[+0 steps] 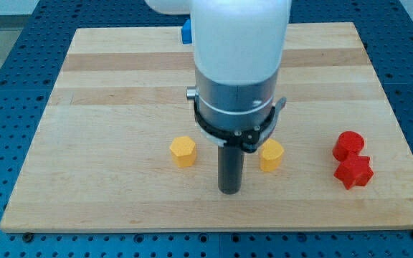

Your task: Move the yellow heart above to the red circle

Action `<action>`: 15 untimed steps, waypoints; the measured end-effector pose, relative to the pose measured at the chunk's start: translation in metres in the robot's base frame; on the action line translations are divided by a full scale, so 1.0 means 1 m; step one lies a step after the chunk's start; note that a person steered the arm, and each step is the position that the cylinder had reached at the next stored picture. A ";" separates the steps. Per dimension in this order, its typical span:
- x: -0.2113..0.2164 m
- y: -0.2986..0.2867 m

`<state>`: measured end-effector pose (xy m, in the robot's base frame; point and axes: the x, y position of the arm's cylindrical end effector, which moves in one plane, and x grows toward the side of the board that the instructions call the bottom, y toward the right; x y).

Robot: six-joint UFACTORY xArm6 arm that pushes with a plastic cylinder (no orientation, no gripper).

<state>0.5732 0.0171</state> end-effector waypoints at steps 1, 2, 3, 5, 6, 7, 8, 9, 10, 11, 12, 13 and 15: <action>-0.036 0.028; -0.087 0.061; -0.064 0.031; -0.028 0.053; -0.061 0.093; -0.084 0.112; -0.084 0.107; -0.084 0.099; -0.084 0.056; -0.099 0.047; -0.123 0.094; -0.126 0.159; -0.129 0.155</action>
<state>0.4443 0.1719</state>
